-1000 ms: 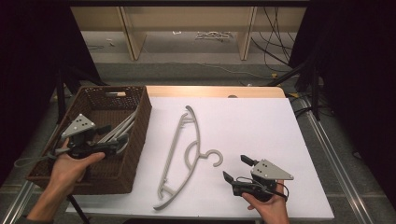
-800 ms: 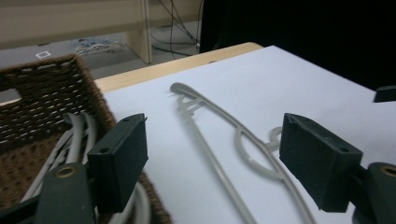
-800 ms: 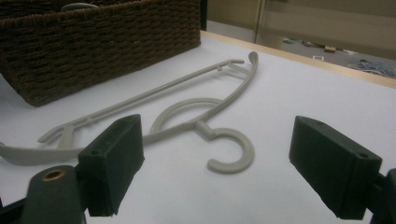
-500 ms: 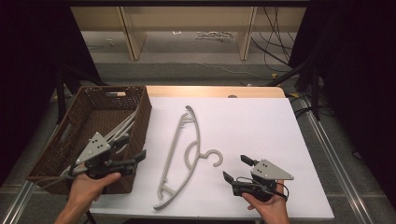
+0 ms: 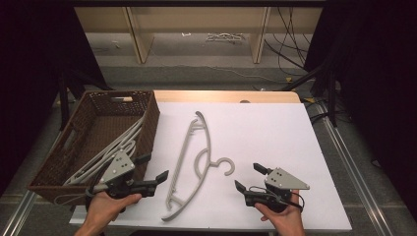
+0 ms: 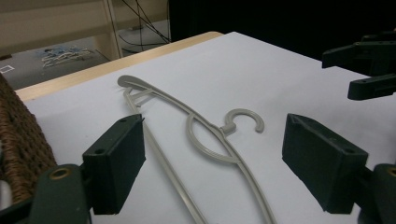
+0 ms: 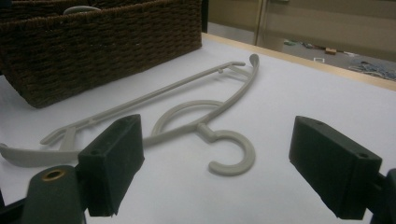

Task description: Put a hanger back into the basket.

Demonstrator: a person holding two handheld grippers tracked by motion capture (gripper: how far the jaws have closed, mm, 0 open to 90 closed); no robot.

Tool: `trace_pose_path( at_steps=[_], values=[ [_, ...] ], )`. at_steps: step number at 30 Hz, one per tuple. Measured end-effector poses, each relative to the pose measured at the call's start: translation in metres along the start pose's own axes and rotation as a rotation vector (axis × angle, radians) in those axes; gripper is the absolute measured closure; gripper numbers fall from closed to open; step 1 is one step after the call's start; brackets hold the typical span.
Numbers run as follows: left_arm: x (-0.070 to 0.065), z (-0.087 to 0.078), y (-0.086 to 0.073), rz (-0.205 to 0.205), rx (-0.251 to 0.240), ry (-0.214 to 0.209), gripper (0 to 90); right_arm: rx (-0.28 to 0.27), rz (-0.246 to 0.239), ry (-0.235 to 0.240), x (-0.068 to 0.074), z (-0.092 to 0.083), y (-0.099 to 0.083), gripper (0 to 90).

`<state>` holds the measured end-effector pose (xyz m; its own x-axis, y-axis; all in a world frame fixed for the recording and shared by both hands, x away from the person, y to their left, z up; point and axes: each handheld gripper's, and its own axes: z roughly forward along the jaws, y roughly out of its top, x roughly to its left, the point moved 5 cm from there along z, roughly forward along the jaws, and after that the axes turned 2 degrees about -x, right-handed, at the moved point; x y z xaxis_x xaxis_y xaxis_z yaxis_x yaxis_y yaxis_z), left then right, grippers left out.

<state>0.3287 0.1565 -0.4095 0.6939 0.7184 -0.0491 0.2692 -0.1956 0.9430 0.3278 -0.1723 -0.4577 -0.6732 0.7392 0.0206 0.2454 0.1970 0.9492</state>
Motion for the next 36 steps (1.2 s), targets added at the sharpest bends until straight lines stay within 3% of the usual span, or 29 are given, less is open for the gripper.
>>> trace_pose_path(
  at_steps=[6, 16, 24, 28, 32, 34, 35, 36],
  values=[
    [-0.009, 0.006, -0.006, 0.002, 0.024, -0.026, 21.0, 0.003, -0.002, 0.004, 0.000, 0.000, 0.000, 18.7],
    [-0.020, 0.018, -0.016, 0.055, 0.079, -0.047, 20.6, -0.009, -0.014, 0.001, 0.000, 0.001, 0.001, 18.7],
    [-0.024, 0.027, -0.021, 0.054, 0.114, -0.063, 20.6, -0.003, -0.024, 0.004, 0.000, 0.001, 0.001, 18.7],
    [-0.028, 0.039, -0.021, 0.048, 0.135, -0.079, 20.6, -0.004, -0.011, 0.002, 0.000, 0.001, 0.000, 18.7],
    [-0.034, 0.052, -0.023, 0.068, 0.164, -0.100, 20.4, 0.000, -0.006, 0.002, 0.000, 0.000, 0.000, 18.7],
    [-0.035, 0.059, -0.022, 0.097, 0.165, -0.110, 20.4, 0.005, -0.007, 0.005, 0.001, 0.000, 0.000, 18.7],
    [-0.036, 0.061, -0.022, 0.096, 0.173, -0.108, 20.3, -0.016, -0.004, 0.012, 0.001, 0.001, 0.000, 18.8],
    [-0.037, 0.064, -0.021, 0.100, 0.170, -0.111, 20.4, 0.004, -0.009, 0.004, 0.000, -0.001, 0.000, 18.7]
  ],
)
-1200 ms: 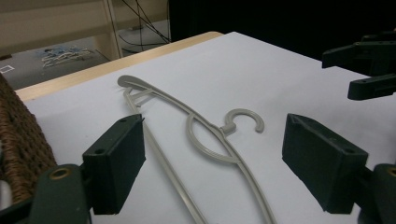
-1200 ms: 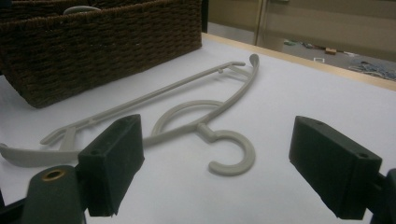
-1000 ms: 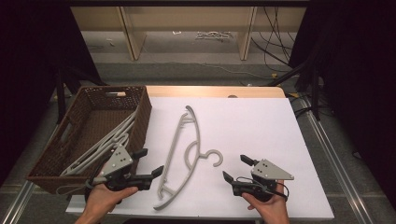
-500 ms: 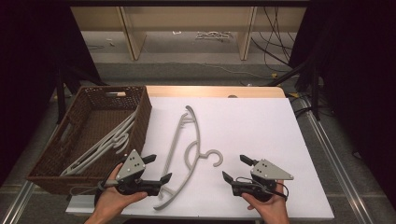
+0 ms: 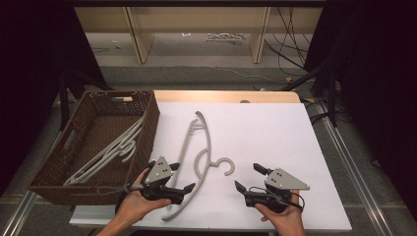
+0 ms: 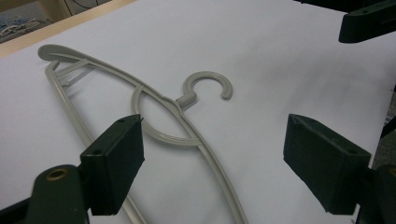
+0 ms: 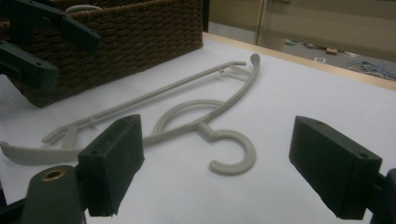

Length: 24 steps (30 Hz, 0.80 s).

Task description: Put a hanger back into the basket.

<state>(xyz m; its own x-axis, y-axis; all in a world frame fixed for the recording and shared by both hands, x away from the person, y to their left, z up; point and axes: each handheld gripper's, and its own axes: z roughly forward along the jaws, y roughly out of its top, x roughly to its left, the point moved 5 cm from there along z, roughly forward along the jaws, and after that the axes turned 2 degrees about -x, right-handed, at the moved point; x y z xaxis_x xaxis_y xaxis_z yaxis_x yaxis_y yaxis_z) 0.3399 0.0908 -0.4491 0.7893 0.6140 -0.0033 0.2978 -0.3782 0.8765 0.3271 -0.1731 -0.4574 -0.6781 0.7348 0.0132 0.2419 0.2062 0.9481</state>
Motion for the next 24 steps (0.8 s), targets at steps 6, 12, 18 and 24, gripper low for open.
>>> trace_pose_path(
  at_steps=[6, 12, 18, 24],
  values=[
    [-0.001, 0.018, 0.005, 0.043, 0.061, -0.016, 20.8, -0.026, -0.007, -0.014, -0.002, -0.001, 0.001, 18.7],
    [-0.002, 0.038, 0.005, 0.062, 0.119, -0.023, 21.6, -0.024, -0.007, -0.012, -0.002, -0.001, 0.001, 18.8],
    [0.003, 0.057, 0.005, 0.096, 0.177, -0.018, 24.6, -0.017, -0.010, -0.007, -0.001, -0.001, 0.001, 18.7],
    [0.004, 0.078, 0.001, 0.097, 0.255, -0.038, 24.7, -0.022, -0.009, -0.009, -0.001, -0.001, 0.001, 18.8]
  ],
)
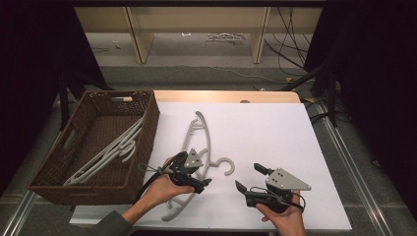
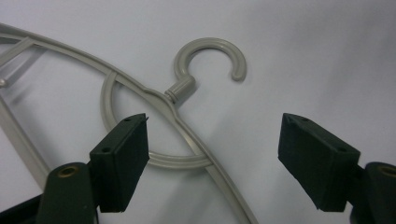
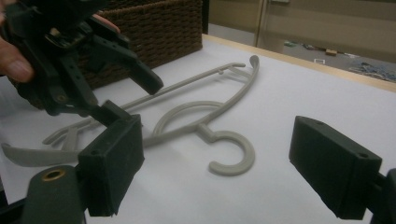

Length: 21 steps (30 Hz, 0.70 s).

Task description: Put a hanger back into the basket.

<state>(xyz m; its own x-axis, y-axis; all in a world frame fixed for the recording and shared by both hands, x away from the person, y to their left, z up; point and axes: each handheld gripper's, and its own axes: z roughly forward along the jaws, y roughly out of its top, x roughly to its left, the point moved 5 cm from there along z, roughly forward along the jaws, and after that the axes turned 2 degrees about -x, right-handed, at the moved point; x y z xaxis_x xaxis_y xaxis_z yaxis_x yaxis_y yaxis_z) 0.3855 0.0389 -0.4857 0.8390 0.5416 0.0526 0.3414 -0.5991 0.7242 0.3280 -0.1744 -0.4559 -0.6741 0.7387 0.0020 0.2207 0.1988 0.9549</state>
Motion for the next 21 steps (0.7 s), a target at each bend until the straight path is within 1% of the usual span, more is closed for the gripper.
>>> trace_pose_path(
  at_steps=[1, 2, 3, 4, 5, 6, 7, 8, 9, 10, 11, 12, 13, 14, 15, 16, 17, 18, 19, 20, 21],
  values=[
    [0.000, 0.004, 0.001, 0.008, 0.016, 0.000, 24.6, 0.008, -0.002, 0.004, 0.000, 0.000, 0.000, 18.7],
    [0.000, 0.006, 0.001, 0.011, 0.023, 0.001, 24.5, 0.001, -0.002, 0.009, 0.000, 0.000, 0.000, 18.8],
    [0.001, 0.010, 0.002, 0.025, 0.041, -0.005, 24.6, 0.000, -0.004, 0.009, 0.000, 0.000, 0.000, 18.7],
    [0.000, 0.013, 0.002, 0.017, 0.051, -0.006, 25.1, 0.003, 0.000, 0.008, 0.000, 0.000, 0.000, 18.7],
    [0.001, 0.016, 0.002, 0.025, 0.065, -0.007, 25.5, 0.001, -0.001, 0.002, 0.000, 0.000, 0.000, 18.7],
    [0.002, 0.019, 0.003, 0.042, 0.079, -0.001, 25.5, 0.006, -0.002, 0.005, 0.000, 0.000, 0.000, 18.7],
    [0.001, 0.021, 0.003, 0.037, 0.091, -0.005, 26.0, 0.003, -0.005, 0.010, 0.000, 0.000, 0.000, 18.7],
    [0.002, 0.024, 0.002, 0.037, 0.107, -0.004, 26.9, 0.003, -0.002, 0.011, 0.001, 0.000, 0.000, 18.7],
    [0.003, 0.027, 0.002, 0.048, 0.131, -0.006, 27.1, 0.020, 0.011, 0.015, 0.001, -0.001, -0.001, 18.7],
    [0.004, 0.029, 0.002, 0.039, 0.152, -0.002, 28.1, 0.011, -0.001, 0.008, 0.000, -0.001, -0.001, 18.7],
    [0.005, 0.033, 0.001, 0.036, 0.169, -0.001, 29.5, 0.007, 0.005, 0.007, 0.000, 0.000, 0.000, 18.7],
    [0.005, 0.035, 0.001, 0.038, 0.179, 0.000, 30.6, 0.014, 0.014, 0.013, 0.002, 0.000, -0.001, 18.7],
    [0.007, 0.036, 0.001, 0.039, 0.199, -0.003, 31.5, 0.020, 0.010, 0.017, 0.002, -0.001, -0.001, 18.7],
    [0.007, 0.038, 0.001, 0.029, 0.218, -0.009, 33.1, 0.020, 0.011, 0.018, 0.002, -0.001, -0.001, 18.7],
    [0.008, 0.040, 0.002, 0.033, 0.215, -0.003, 34.3, 0.003, -0.003, 0.006, 0.000, 0.000, 0.000, 18.7],
    [0.009, 0.040, 0.003, 0.029, 0.221, -0.005, 35.4, 0.000, -0.003, 0.007, 0.000, 0.000, 0.000, 18.7],
    [0.011, 0.041, 0.003, 0.022, 0.253, -0.012, 36.9, -0.002, -0.006, 0.007, 0.000, 0.000, 0.000, 18.7],
    [0.012, 0.041, 0.003, 0.021, 0.264, -0.014, 38.0, 0.010, 0.006, 0.013, 0.001, 0.000, -0.001, 18.7],
    [0.012, 0.043, 0.003, 0.005, 0.270, -0.019, 39.1, 0.014, 0.010, 0.016, 0.002, -0.001, -0.001, 18.7],
    [0.012, 0.043, 0.003, -0.011, 0.276, -0.019, 40.4, 0.001, -0.004, 0.011, 0.000, 0.000, 0.000, 18.7],
    [0.011, 0.043, 0.003, -0.042, 0.299, -0.020, 41.2, -0.004, -0.004, 0.007, 0.000, 0.000, 0.000, 18.7]
  ],
)
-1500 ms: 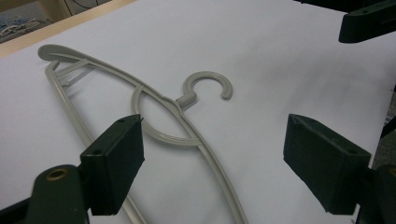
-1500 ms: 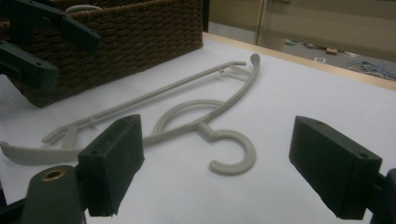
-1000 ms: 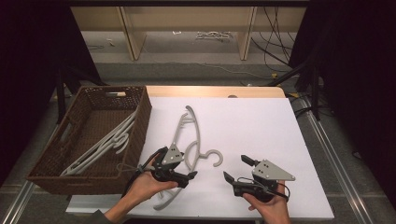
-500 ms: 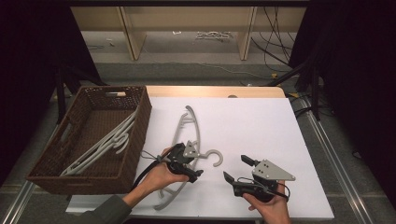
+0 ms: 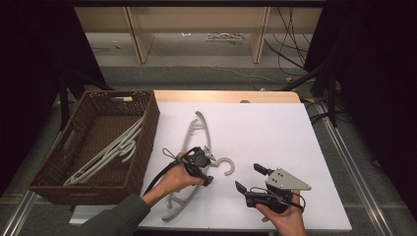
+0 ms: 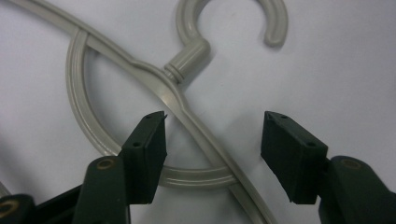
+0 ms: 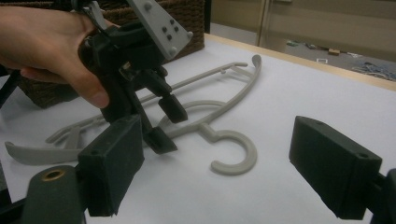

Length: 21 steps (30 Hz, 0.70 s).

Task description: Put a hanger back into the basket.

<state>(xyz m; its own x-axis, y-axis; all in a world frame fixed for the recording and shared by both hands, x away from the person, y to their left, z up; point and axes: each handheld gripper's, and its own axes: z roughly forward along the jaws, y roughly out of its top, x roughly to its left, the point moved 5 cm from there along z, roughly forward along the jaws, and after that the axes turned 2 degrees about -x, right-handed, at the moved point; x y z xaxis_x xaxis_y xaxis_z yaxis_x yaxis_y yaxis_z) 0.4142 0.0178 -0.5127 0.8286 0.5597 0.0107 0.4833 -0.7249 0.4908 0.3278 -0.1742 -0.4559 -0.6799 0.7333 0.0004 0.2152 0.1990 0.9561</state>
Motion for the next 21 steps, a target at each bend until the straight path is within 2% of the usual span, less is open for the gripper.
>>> trace_pose_path(
  at_steps=[2, 3, 6, 8, 9, 11, 13, 14, 16, 17, 20, 21],
  values=[
    [0.003, 0.001, 0.002, 0.017, 0.018, -0.010, 44.6, 0.004, 0.001, 0.003, 0.000, 0.000, 0.000, 18.7],
    [0.005, 0.001, 0.003, 0.026, 0.025, -0.009, 45.3, 0.006, 0.027, 0.023, 0.003, 0.000, -0.001, 18.7],
    [0.004, 0.003, 0.005, -0.012, 0.040, -0.028, 47.2, 0.001, 0.000, 0.003, 0.000, 0.000, 0.000, 18.7],
    [0.005, 0.003, 0.006, -0.014, 0.062, -0.032, 48.5, 0.006, 0.006, 0.005, 0.001, 0.000, 0.000, 18.7],
    [0.007, 0.002, 0.006, -0.008, 0.076, -0.034, 49.8, 0.004, 0.026, 0.022, 0.003, 0.001, -0.001, 18.7],
    [0.008, 0.003, 0.008, -0.025, 0.085, -0.032, 54.2, 0.001, 0.000, 0.004, 0.000, 0.000, 0.000, 18.7],
    [0.009, 0.003, 0.009, -0.027, 0.103, -0.032, 58.4, 0.003, 0.001, 0.004, 0.000, 0.000, 0.000, 18.7],
    [0.009, 0.003, 0.010, -0.035, 0.107, -0.035, 59.8, 0.025, 0.017, 0.014, 0.002, -0.001, -0.001, 18.7],
    [0.012, 0.002, 0.011, -0.024, 0.146, -0.044, 62.4, 0.011, 0.001, 0.007, 0.001, -0.001, 0.000, 18.7],
    [0.012, 0.003, 0.013, -0.037, 0.157, -0.045, 62.9, 0.015, 0.018, 0.011, 0.002, -0.001, 0.000, 18.7],
    [0.013, 0.005, 0.017, -0.041, 0.213, -0.048, 63.9, 0.016, 0.020, 0.018, 0.003, 0.000, -0.001, 18.7],
    [0.013, 0.005, 0.018, -0.031, 0.229, -0.047, 64.3, -0.003, 0.003, 0.012, 0.002, 0.000, 0.000, 18.7]
  ],
)
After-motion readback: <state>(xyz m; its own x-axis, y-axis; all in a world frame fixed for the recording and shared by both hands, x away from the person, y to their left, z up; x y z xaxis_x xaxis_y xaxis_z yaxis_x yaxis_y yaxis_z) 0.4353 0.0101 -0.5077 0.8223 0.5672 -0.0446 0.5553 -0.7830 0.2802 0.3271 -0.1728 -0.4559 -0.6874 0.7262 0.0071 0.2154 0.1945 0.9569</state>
